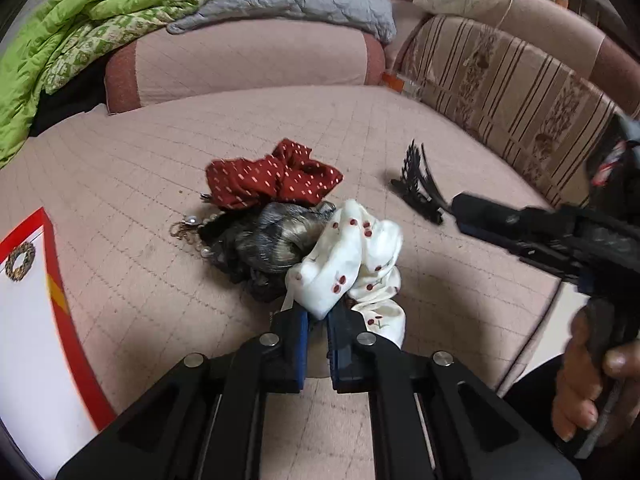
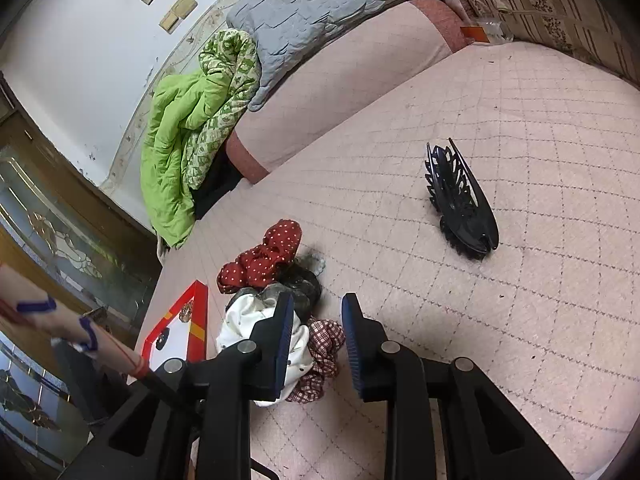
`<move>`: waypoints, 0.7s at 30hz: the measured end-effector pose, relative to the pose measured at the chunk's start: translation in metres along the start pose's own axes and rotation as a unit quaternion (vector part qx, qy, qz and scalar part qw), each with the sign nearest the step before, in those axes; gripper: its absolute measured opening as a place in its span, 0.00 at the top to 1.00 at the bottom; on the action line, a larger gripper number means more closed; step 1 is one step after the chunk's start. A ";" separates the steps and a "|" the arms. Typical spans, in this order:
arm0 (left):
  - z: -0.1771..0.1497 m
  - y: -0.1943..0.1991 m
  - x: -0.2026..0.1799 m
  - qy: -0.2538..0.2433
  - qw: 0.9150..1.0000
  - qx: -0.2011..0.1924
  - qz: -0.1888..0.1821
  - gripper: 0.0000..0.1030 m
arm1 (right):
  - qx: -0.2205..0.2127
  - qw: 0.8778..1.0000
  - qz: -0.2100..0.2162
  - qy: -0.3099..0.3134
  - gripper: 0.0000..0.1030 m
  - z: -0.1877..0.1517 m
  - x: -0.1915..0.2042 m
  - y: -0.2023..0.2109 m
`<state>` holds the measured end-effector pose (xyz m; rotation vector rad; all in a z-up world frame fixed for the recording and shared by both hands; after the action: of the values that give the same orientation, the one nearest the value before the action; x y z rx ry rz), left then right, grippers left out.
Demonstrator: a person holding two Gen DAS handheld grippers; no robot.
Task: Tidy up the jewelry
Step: 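Grasp the white cherry-print scrunchie with the left gripper from the pile, then grasp the red plaid scrunchie with the right gripper while the left holds the white one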
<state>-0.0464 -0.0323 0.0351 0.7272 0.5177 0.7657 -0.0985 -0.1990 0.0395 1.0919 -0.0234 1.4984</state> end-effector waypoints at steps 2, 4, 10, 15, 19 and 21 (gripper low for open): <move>-0.004 0.018 0.007 0.006 1.000 -0.015 -0.003 0.93 | 0.005 1.000 -0.005 0.005 0.70 -0.001 0.002 -0.003; -0.008 0.037 0.017 0.015 0.999 -0.033 -0.004 0.93 | 0.013 1.000 -0.011 0.009 0.67 -0.003 0.004 -0.007; -0.026 0.070 0.053 0.044 0.997 -0.057 0.024 0.93 | 0.060 0.997 -0.026 0.037 0.58 -0.015 0.012 -0.030; -0.031 0.075 0.065 0.059 0.996 -0.060 0.026 0.93 | 0.112 0.992 -0.034 0.045 0.54 -0.030 0.018 -0.056; -0.029 0.076 0.059 0.047 0.996 -0.067 0.028 0.92 | 0.139 0.986 -0.042 0.086 0.67 -0.043 0.033 -0.075; -0.029 0.077 0.058 0.045 0.996 -0.069 0.025 0.93 | 0.144 0.981 -0.057 0.116 0.92 -0.050 0.040 -0.079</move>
<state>-0.0629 0.0621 0.0646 0.5816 0.5240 0.8748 -0.0599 -0.1177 -0.0072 1.1175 0.4242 1.5472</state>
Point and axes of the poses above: each gripper's, at about its wrist camera, not at the fingertips, and y roughly against the way its jaws point, x to its left, z to its top, the point moved 3 cm from there along -y, roughly the way its jaws point, and after that the axes turned 1 degree about x, right-handed, at the moved point
